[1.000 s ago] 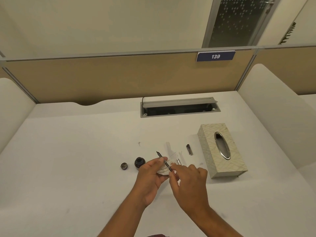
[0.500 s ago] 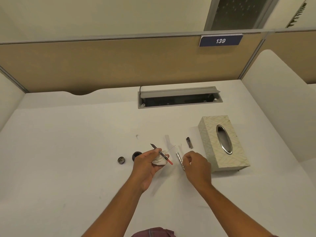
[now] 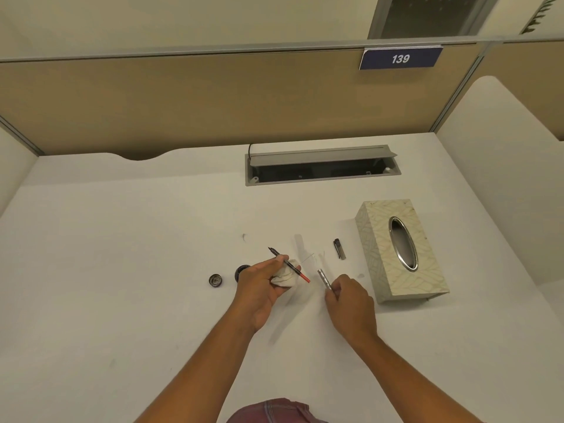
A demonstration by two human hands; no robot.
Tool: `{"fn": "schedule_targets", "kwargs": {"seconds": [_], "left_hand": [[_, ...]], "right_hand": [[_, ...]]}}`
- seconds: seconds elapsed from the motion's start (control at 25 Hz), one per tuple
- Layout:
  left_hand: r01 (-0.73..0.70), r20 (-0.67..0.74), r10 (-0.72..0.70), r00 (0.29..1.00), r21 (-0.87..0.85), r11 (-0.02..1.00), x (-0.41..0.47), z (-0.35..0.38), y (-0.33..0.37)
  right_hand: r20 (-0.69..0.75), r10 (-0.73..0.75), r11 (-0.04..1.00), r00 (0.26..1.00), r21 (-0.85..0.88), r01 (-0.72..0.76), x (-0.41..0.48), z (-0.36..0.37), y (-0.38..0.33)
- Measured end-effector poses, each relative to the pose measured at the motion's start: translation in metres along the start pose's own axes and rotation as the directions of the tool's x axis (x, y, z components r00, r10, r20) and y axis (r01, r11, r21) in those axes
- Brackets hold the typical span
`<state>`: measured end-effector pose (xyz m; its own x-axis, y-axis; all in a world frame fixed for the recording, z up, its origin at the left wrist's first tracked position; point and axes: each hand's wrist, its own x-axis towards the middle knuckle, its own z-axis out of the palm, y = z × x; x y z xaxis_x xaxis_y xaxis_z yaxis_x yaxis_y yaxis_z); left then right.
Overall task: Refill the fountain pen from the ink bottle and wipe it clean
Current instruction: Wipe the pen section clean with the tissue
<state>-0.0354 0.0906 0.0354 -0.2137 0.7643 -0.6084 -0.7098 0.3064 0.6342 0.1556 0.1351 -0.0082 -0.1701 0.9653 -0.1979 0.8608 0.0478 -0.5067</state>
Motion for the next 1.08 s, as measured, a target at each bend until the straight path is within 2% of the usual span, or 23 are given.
{"fn": "schedule_targets", "kwargs": {"seconds": [0.12,0.24,0.48,0.76,1.08], "left_hand": [[-0.023,0.004,0.023,1.0,-0.025,0.999,0.001,-0.002,0.003],[-0.039,0.001,0.039,0.999,-0.058,0.998,0.001,-0.003,0.005],[-0.06,-0.027,0.059,0.998,-0.065,0.996,-0.002,-0.001,0.006],[-0.064,0.003,0.064,0.998,-0.071,0.995,-0.009,0.0,0.004],[-0.056,0.052,0.056,0.997,0.0,0.998,-0.02,0.002,0.001]], "right_hand": [[0.008,-0.047,0.982,0.999,0.183,0.045,-0.014,-0.015,-0.003],[-0.004,-0.118,0.959,0.993,0.258,0.115,-0.03,-0.028,-0.008],[-0.03,-0.203,0.953,0.979,0.225,0.205,-0.048,-0.046,-0.024],[-0.047,-0.206,0.95,0.977,0.229,0.211,-0.053,-0.058,-0.037],[-0.036,-0.228,0.962,0.973,0.15,0.231,-0.056,-0.067,-0.046]]}}
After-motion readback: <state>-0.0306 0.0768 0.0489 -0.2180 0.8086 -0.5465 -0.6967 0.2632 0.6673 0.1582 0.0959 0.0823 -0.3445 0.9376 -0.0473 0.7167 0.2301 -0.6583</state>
